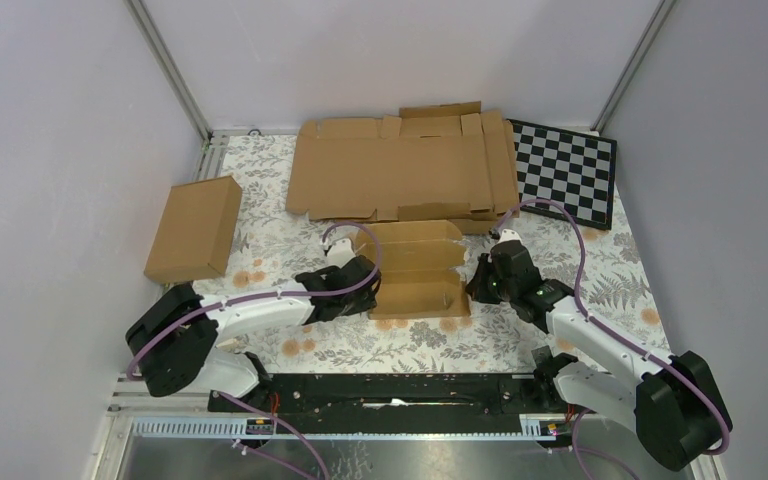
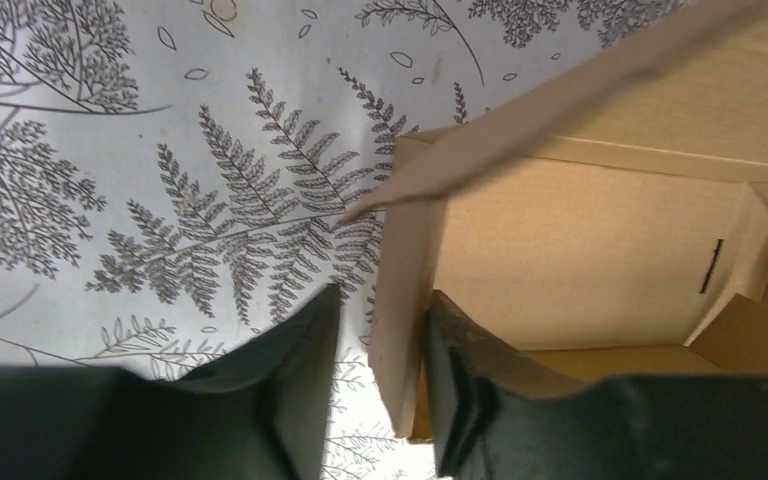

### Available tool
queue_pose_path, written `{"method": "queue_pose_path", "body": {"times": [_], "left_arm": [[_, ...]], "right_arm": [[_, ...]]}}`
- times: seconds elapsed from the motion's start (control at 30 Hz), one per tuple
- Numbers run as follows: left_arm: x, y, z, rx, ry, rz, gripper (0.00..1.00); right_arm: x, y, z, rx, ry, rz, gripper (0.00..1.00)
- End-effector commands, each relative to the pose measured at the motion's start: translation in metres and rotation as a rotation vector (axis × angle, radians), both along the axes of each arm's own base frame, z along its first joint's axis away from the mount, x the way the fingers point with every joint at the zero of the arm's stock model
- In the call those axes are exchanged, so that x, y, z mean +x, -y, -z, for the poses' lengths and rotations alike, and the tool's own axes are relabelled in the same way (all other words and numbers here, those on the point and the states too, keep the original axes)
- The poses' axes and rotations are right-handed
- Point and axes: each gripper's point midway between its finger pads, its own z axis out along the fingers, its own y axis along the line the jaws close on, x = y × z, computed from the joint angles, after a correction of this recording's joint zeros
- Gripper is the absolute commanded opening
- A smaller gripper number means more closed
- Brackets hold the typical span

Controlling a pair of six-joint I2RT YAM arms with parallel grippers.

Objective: Fold the paper box

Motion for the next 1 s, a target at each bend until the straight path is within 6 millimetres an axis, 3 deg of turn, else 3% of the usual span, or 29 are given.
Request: {"method": "queue_pose_path", "body": {"times": [0.0, 0.13, 0.17, 0.23, 0.4, 0.47, 0.7, 0.97], "left_arm": [[0.016, 0.002, -0.01, 0.004, 0.076, -0.033, 0.29], [0.018, -0.005, -0.01, 0.047, 0.097, -0.017, 0.02], [0.018, -0.006, -0.01, 0.053, 0.097, -0.012, 0.0], [0.017, -0.007, -0.01, 0.066, 0.092, -0.005, 0.0], [0.015, -0.01, -0.016, 0.071, 0.102, 0.012, 0.0], [0.015, -0.01, -0.019, 0.072, 0.107, 0.022, 0.0], [0.014, -0.012, -0.028, 0.08, 0.124, 0.055, 0.0], [0.014, -0.01, -0.031, 0.08, 0.133, 0.087, 0.0]], "right_arm": [[-0.003, 0.001, 0.001, 0.018, -0.008, 0.019, 0.1], [-0.008, 0.005, 0.001, 0.014, -0.012, 0.025, 0.2], [-0.009, 0.005, 0.001, 0.014, -0.012, 0.025, 0.23], [-0.01, 0.006, -0.001, 0.015, -0.01, 0.023, 0.32], [-0.01, 0.007, -0.01, 0.012, 0.002, 0.016, 0.69], [-0.009, 0.004, -0.019, 0.028, 0.024, 0.001, 0.76], [-0.005, -0.002, -0.032, 0.064, 0.038, 0.007, 0.79], [-0.004, -0.034, -0.034, 0.263, -0.022, 0.016, 0.87]]}}
